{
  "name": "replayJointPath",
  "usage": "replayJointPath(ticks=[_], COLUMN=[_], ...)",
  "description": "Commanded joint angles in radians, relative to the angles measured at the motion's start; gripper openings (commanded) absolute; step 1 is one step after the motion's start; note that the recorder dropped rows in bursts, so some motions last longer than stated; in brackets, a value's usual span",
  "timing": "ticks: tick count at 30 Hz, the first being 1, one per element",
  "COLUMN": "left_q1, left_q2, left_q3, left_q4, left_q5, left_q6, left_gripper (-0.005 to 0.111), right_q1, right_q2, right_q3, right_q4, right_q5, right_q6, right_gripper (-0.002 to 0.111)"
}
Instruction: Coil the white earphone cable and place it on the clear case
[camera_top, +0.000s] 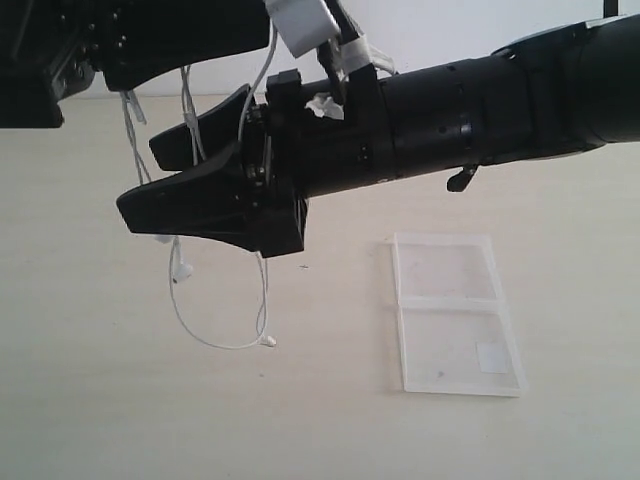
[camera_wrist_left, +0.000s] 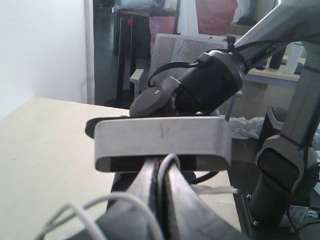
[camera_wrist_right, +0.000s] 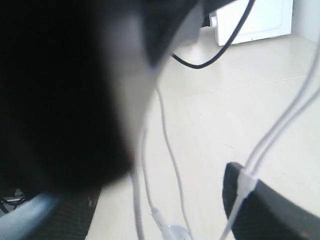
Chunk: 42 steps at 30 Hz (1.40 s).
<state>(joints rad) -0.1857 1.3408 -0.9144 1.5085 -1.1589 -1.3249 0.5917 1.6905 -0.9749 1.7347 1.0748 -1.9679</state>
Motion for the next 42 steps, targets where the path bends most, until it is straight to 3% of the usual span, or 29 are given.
replayJointPath(ticks=[1, 11, 15, 17, 18, 19, 20, 27, 42], left_q1=[-0.005, -0.018, -0.018, -0.018, -0.018, -0.018, -0.018, 0.038, 0.097], left_q2=[0.000, 0.051, 0.051, 0.051, 0.051, 0.051, 0.051, 0.051, 0.051], left_q3=[-0.004, -0.004, -0.004, -0.004, -0.004, -0.004, -0.004, -0.004, -0.004], left_q4=[-0.057, -0.096, -0.119, -0.129, -0.132, -0.129, -0.129, -0.093, 0.016], left_q5=[-0.010, -0.025, -0.025, -0.025, -0.025, -0.025, -0.025, -0.027, 0.010], left_q6=[0.011, 0.036, 0.043, 0.043, 0.043, 0.043, 0.043, 0.038, 0.005], left_gripper=[0.000, 0.000, 0.000, 0.000, 0.000, 0.000, 0.000, 0.000, 0.000], right_q1=[0.013, 0.037, 0.037, 0.037, 0.037, 0.037, 0.037, 0.037, 0.037], right_q2=[0.002, 0.002, 0.002, 0.002, 0.002, 0.002, 0.002, -0.002, -0.002], right_q3=[-0.009, -0.009, -0.009, -0.009, -0.009, -0.009, -0.009, -0.009, -0.009], right_q4=[0.010, 0.010, 0.010, 0.010, 0.010, 0.010, 0.010, 0.010, -0.027], right_q5=[0.006, -0.037, -0.037, -0.039, -0.051, -0.089, -0.124, -0.272, -0.341], right_q6=[0.007, 0.001, 0.003, 0.003, 0.014, 0.039, 0.060, 0.142, 0.340], right_gripper=[0.066, 0.063, 0.052, 0.039, 0.028, 0.008, 0.000, 0.000, 0.000])
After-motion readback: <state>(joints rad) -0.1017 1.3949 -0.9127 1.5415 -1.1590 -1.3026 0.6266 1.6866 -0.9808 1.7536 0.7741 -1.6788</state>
